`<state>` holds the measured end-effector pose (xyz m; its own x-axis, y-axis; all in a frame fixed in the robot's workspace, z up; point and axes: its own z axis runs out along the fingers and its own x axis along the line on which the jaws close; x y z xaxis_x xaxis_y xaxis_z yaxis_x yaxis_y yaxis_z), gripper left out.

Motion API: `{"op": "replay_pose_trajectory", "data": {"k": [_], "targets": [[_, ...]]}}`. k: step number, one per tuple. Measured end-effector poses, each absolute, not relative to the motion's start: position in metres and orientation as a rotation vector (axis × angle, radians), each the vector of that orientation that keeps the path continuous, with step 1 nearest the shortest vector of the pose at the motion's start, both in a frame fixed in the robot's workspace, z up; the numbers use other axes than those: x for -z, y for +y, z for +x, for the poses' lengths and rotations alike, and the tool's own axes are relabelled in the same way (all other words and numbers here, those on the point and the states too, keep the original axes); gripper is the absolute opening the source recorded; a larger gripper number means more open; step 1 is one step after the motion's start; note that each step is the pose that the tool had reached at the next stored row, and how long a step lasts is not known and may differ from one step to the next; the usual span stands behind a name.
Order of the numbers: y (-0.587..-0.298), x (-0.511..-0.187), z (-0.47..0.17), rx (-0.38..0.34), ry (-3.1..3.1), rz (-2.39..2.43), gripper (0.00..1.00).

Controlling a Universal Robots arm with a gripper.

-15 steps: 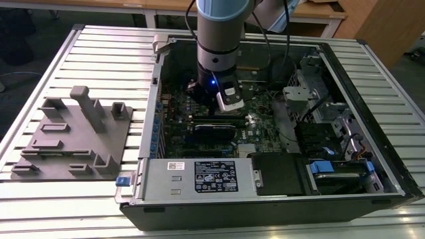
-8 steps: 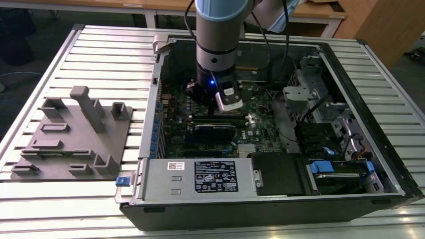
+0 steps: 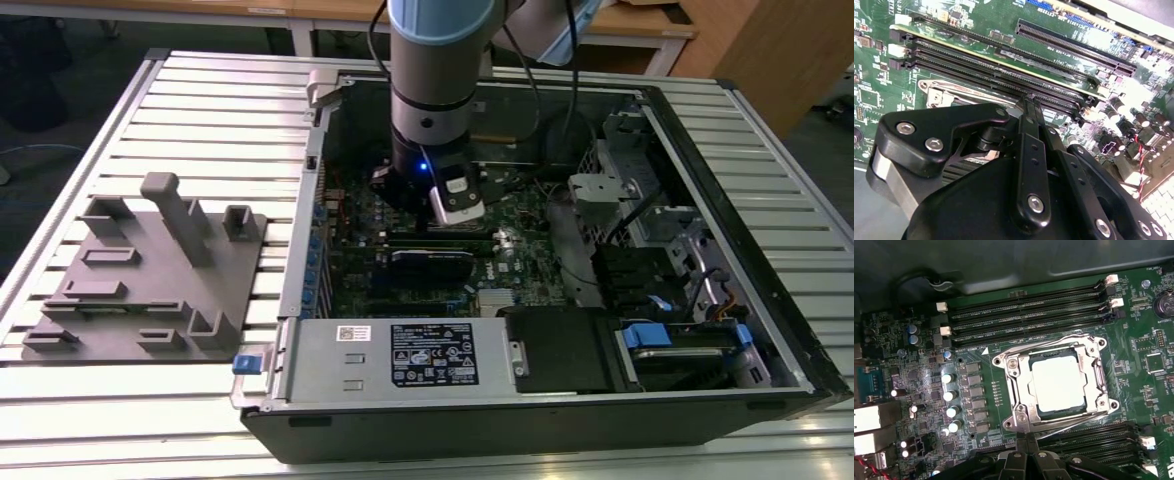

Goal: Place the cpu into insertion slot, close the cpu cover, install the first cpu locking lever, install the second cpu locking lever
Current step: 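Install the second cpu locking lever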

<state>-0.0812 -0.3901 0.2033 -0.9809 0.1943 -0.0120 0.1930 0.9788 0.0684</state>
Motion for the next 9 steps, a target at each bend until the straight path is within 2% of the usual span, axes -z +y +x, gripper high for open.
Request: {"op": "replay_pose_trajectory", "data": {"k": [9], "targets": [[-0.3903, -0.2023, -0.0827, -0.129, 3.107, 0.304, 0.11]]}}
